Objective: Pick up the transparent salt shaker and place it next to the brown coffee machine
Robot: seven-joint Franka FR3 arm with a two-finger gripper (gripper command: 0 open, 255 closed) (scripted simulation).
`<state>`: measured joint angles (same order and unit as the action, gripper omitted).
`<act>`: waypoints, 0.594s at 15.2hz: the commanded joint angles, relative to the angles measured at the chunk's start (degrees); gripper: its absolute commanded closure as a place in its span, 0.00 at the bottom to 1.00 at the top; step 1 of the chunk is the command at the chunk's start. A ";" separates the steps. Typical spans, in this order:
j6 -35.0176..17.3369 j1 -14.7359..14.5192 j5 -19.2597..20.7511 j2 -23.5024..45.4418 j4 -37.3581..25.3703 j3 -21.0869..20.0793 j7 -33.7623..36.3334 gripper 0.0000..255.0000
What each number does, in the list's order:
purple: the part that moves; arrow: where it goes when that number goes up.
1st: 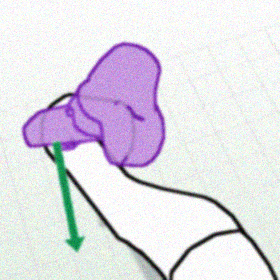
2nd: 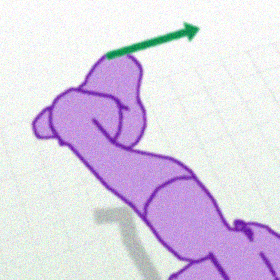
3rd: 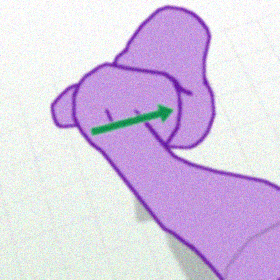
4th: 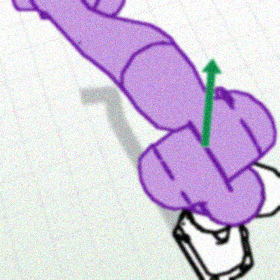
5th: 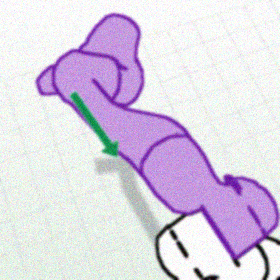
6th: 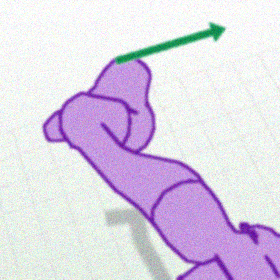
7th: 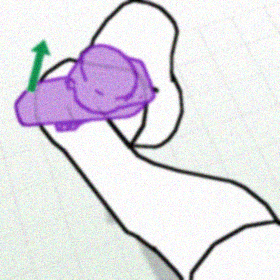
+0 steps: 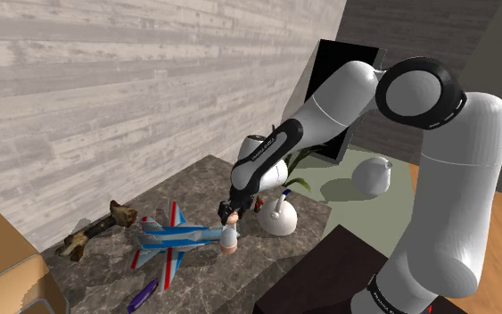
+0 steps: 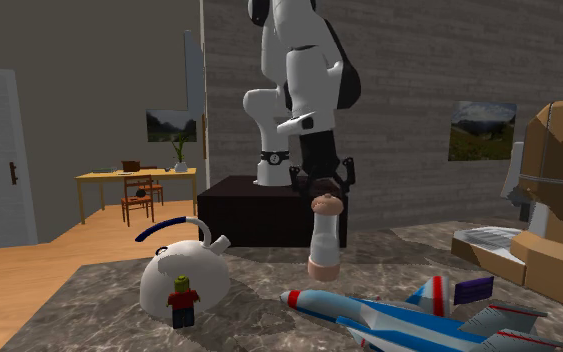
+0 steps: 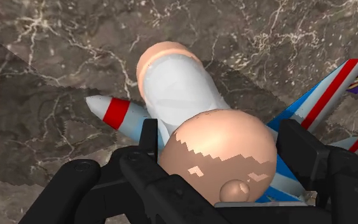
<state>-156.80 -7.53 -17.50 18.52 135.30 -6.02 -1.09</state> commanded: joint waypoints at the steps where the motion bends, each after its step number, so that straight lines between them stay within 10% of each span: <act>1: 1.39 -0.12 0.38 -1.62 0.24 0.23 0.48 1.00; 9: 6.98 -0.41 1.93 -7.46 0.42 0.92 2.39 1.00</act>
<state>-150.59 -7.83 -15.82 11.72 135.87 -5.15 0.90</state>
